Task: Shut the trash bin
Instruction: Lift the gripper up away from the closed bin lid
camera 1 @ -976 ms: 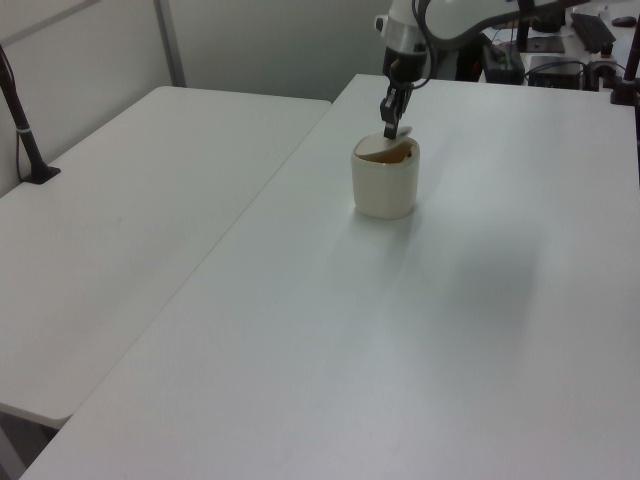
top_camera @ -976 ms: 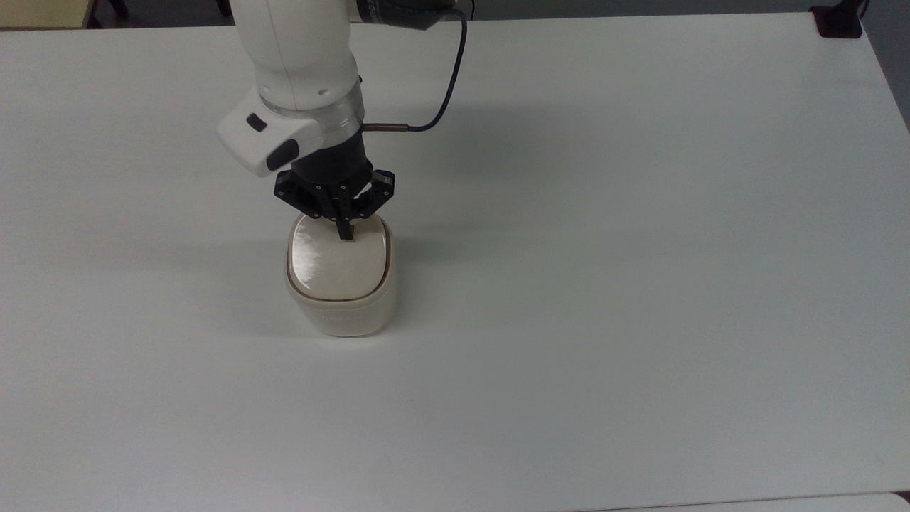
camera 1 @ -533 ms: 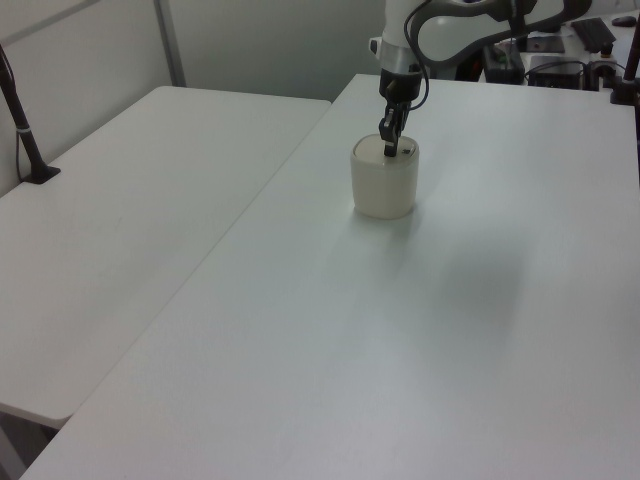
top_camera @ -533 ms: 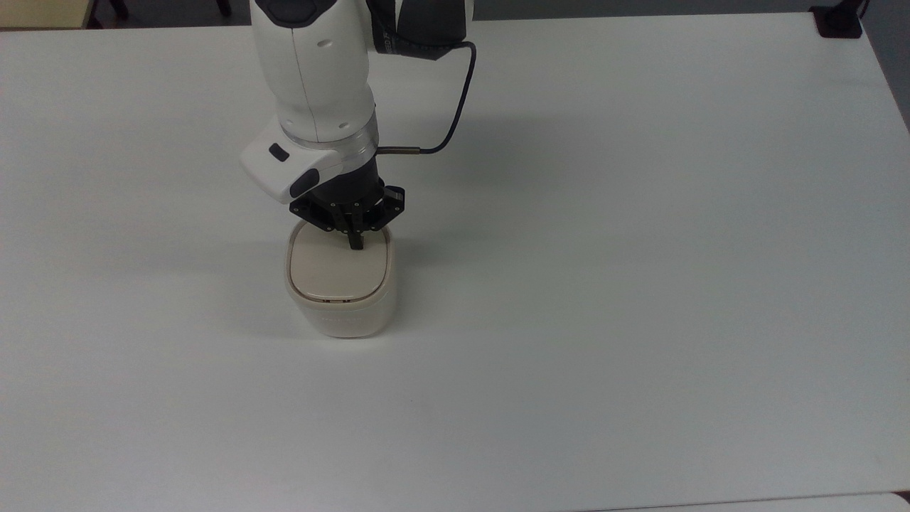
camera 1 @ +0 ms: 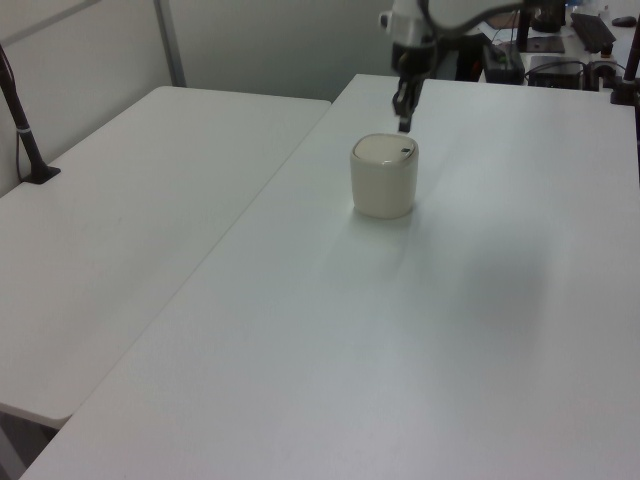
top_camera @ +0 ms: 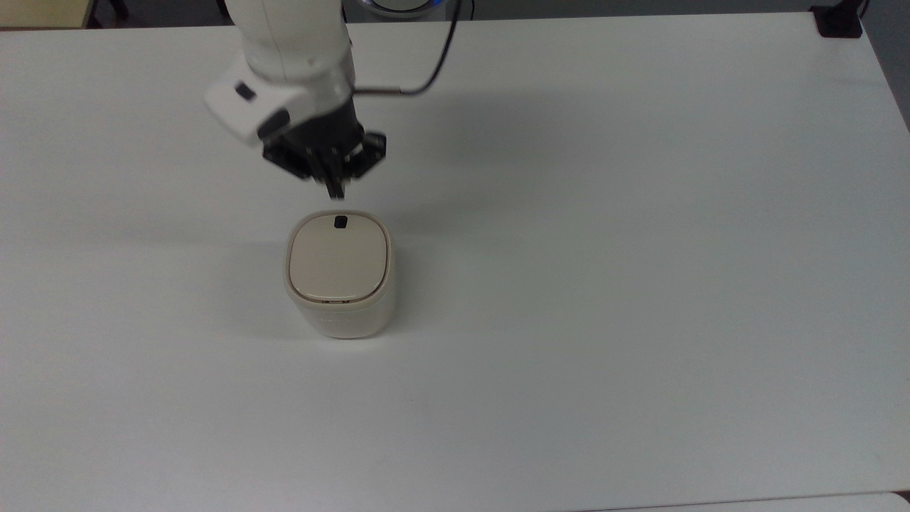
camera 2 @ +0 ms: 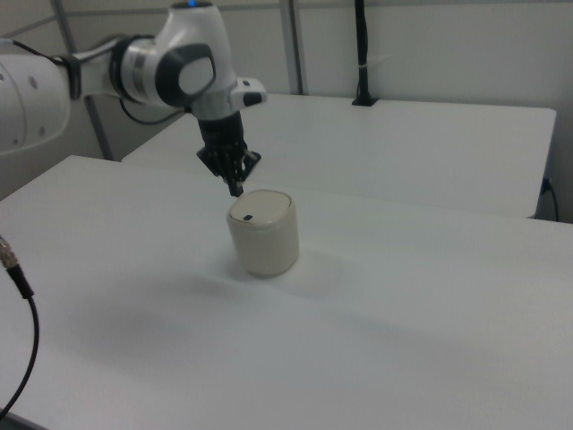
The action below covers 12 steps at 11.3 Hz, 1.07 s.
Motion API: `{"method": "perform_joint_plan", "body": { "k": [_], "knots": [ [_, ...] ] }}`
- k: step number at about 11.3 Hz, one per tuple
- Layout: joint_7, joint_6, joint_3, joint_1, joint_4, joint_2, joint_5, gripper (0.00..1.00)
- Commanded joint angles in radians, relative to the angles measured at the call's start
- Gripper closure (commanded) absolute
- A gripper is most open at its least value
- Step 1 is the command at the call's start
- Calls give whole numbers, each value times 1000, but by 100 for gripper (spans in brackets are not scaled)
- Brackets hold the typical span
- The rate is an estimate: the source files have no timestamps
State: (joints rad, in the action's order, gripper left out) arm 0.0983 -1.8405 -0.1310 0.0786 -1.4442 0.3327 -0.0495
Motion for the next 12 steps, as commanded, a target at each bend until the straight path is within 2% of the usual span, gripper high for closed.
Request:
{"method": "perform_joint_plan", "body": {
  "k": [1,2,5,8,9,12],
  "knots": [
    [29,168,-4,-5,-32,-127,11,28],
    [12,190,-4,-2,-33,-141,13,0],
    [-51,250,1,9,-32,-178,60,0],
    [-52,297,1,10,-32,-210,56,0],
    [-57,288,-2,3,-6,-204,48,0],
    [-54,340,-3,0,-8,-204,62,0]
  ]
}}
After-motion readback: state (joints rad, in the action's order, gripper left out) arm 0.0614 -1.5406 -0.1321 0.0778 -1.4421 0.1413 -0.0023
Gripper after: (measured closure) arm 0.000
